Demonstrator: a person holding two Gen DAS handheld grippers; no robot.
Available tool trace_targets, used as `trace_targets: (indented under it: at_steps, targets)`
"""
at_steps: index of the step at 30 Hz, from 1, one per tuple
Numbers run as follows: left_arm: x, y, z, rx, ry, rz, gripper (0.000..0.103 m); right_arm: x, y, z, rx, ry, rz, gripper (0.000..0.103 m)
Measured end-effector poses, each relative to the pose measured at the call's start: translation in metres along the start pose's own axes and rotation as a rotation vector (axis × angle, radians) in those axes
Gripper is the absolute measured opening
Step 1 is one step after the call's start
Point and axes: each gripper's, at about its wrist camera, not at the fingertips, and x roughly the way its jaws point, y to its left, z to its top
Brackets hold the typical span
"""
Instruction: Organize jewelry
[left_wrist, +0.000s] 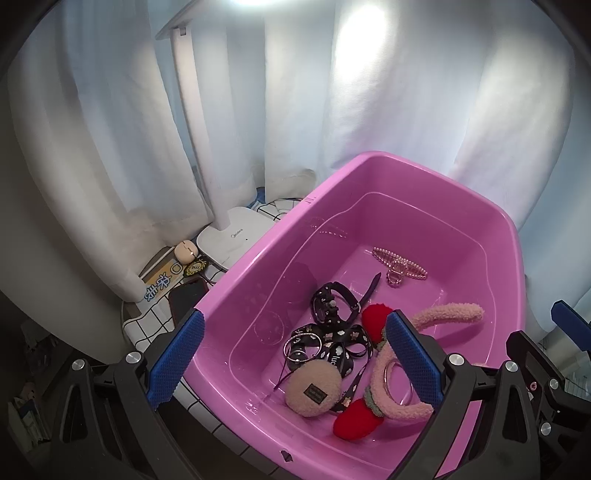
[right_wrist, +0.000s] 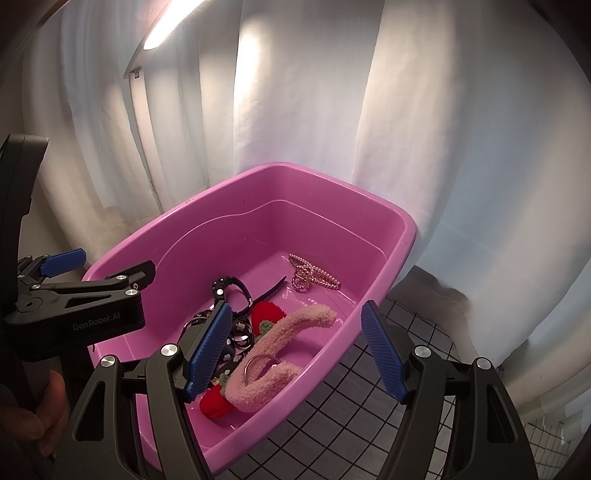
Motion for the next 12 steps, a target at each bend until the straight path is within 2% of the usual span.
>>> trace_targets:
  at_steps: [2, 12]
  targets:
    - [0.001, 0.0011, 0.0001, -0.005, 0.003, -0.018, 0.097, 0.0008, 0.0008, -0.0007, 0.0, 0.001, 0.001, 0.069]
    - [0.0016, -0.0012, 0.0008, 0.006, -0.002, -0.003, 0.097, 0.0008, 0.0008, -0.0008, 0.001, 0.002, 0.002, 0.069]
